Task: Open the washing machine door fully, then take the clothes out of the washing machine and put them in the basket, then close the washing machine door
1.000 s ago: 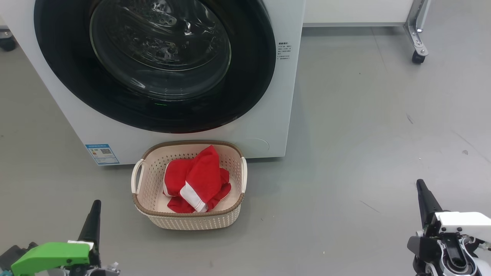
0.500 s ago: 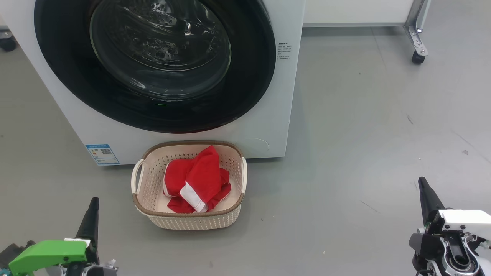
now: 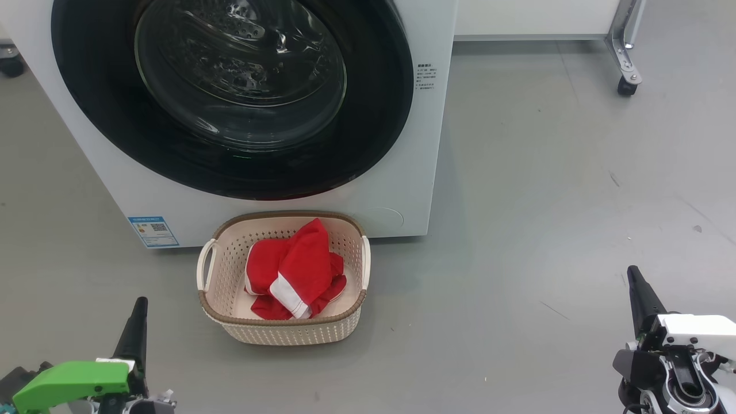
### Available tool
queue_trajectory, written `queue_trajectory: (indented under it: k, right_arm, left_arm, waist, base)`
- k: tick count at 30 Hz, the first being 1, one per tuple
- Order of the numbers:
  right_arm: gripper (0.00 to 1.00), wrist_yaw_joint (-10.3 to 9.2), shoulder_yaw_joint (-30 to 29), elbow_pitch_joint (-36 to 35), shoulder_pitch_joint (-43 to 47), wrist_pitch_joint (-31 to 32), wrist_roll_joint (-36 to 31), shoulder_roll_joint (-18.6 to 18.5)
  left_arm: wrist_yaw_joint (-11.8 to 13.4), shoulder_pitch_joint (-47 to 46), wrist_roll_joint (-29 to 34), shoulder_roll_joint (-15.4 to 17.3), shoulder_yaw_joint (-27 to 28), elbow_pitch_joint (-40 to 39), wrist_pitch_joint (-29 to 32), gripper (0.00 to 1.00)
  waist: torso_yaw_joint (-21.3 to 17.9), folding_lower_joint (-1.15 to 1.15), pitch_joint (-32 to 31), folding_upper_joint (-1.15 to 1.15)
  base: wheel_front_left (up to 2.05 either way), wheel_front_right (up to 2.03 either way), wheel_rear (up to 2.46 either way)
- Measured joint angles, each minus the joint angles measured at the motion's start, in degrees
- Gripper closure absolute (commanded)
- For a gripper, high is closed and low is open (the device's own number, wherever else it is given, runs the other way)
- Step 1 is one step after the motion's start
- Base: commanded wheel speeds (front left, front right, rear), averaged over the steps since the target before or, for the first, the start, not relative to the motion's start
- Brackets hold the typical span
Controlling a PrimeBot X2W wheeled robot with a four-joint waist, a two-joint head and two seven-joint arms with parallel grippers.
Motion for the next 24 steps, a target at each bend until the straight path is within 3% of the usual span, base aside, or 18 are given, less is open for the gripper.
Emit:
queue_trajectory:
  k: [24]
  right_arm:
    - [1.0,0.05,-0.12,0.53,-0.53,0.26,0.0,0.0]
  left_arm:
    - [-0.38,-0.06,0.0,0.0,0.13,0.49,0.2,1.0]
  waist:
    - [0.0,0.0,-0.02,0.0]
  base:
    - [0.0,0.0,0.0]
